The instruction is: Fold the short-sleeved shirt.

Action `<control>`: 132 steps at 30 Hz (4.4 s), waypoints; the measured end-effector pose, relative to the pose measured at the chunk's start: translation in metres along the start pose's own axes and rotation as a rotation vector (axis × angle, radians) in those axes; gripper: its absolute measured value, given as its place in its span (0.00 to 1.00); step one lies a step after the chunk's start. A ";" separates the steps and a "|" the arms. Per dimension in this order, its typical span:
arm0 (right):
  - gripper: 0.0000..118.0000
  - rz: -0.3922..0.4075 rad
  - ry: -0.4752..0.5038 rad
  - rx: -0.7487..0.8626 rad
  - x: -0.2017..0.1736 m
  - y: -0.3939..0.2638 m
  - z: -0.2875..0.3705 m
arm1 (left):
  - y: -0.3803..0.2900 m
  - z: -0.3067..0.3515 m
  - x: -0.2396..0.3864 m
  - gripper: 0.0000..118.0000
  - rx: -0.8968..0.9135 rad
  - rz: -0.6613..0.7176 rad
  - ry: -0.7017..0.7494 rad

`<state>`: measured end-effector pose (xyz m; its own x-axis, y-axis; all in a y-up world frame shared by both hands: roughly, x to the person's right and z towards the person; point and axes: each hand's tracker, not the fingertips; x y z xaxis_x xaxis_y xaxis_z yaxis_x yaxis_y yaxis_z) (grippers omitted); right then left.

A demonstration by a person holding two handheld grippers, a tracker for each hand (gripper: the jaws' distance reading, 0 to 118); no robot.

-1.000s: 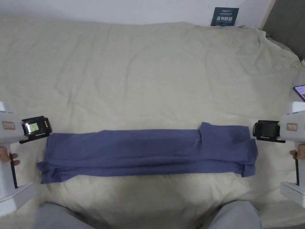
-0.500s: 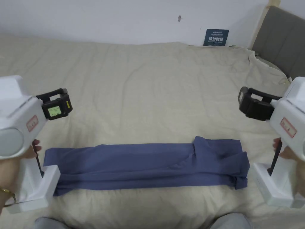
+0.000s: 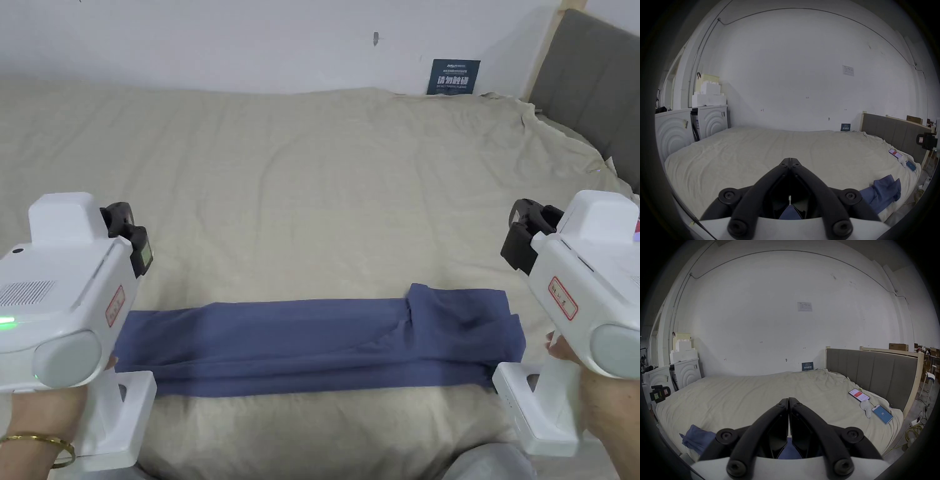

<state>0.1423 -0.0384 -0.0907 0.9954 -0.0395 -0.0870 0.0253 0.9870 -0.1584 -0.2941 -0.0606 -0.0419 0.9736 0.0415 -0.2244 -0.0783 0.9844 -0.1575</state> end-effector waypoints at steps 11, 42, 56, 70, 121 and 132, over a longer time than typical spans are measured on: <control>0.00 -0.001 0.011 -0.038 -0.005 0.000 -0.011 | -0.004 -0.017 -0.018 0.00 -0.094 0.094 -0.082; 0.00 0.081 -0.146 -0.249 -0.018 -0.034 -0.052 | -0.129 -0.152 -0.155 0.98 -0.915 0.559 -0.440; 0.00 0.048 -0.104 -0.264 -0.014 -0.041 -0.050 | -0.097 -0.134 -0.102 0.03 -0.965 0.253 -0.177; 0.00 -0.028 -0.091 -0.192 0.025 -0.027 -0.033 | 0.026 -0.090 -0.013 0.03 -0.814 0.328 -0.368; 0.00 -0.053 -0.155 -0.229 0.085 -0.034 -0.010 | -0.176 -0.052 0.283 0.00 -0.605 -0.170 -0.338; 0.00 -0.051 -0.138 -0.235 0.081 -0.034 -0.016 | -0.119 -0.052 0.245 0.00 -0.633 0.255 -0.596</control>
<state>0.2206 -0.0774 -0.1077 0.9970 -0.0503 0.0591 0.0692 0.9206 -0.3843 -0.0578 -0.1763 -0.1279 0.8464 0.5002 0.1828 -0.2383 0.6627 -0.7100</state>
